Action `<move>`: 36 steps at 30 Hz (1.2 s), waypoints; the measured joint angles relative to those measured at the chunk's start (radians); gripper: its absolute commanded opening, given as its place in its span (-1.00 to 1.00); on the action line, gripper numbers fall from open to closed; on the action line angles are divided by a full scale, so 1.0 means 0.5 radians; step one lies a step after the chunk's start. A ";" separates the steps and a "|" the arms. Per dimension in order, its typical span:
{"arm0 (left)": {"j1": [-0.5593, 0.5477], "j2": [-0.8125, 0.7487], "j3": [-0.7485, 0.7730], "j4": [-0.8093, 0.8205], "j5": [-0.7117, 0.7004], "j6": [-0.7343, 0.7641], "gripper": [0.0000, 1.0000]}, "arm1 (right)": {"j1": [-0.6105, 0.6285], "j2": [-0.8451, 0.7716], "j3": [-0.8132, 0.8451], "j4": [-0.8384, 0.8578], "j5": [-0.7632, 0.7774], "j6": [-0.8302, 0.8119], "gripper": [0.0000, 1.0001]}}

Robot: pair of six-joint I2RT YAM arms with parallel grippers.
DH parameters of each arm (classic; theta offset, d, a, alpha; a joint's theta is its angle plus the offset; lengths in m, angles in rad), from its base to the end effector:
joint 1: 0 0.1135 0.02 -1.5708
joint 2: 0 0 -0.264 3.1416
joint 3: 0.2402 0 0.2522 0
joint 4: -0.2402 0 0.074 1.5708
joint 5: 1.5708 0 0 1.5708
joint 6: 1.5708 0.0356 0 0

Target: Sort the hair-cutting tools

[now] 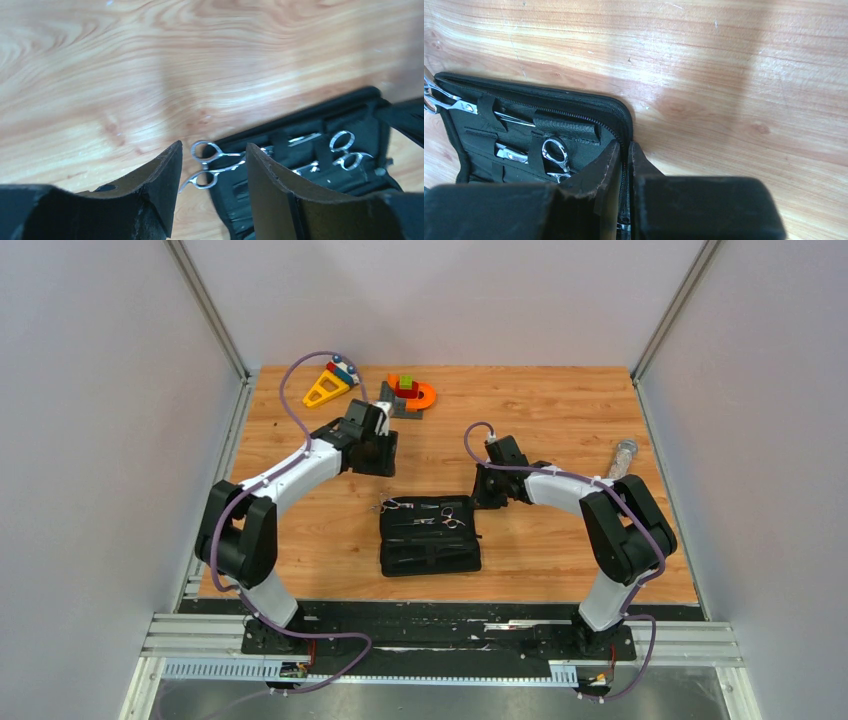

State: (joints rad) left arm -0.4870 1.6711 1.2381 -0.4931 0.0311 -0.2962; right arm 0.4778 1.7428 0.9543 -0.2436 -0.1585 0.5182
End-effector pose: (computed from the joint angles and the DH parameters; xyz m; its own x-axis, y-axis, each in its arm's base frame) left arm 0.3175 -0.1694 0.2403 -0.8169 0.1025 -0.5675 0.2570 0.9457 -0.1992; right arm 0.2962 0.1597 0.1485 -0.9227 0.0730 -0.3786 -0.0793 0.9249 0.3718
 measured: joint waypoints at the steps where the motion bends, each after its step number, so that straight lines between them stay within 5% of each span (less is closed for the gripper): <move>1: 0.054 -0.009 -0.029 0.002 -0.012 -0.044 0.15 | 0.000 0.000 0.000 0.000 0.000 -0.002 -0.92; 7: 0.220 0.021 -0.162 -0.014 0.024 -0.192 0.14 | 0.000 0.000 0.000 0.001 0.000 -0.008 -0.93; 36: 0.224 0.210 -0.243 0.052 0.357 -0.462 -0.02 | 0.000 0.000 0.000 0.002 -0.001 -0.008 -0.93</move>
State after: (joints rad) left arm -0.3752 1.7760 1.1168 -0.4671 0.2096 -0.5274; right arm 0.4778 1.7428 0.9543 -0.2428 -0.1589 0.5140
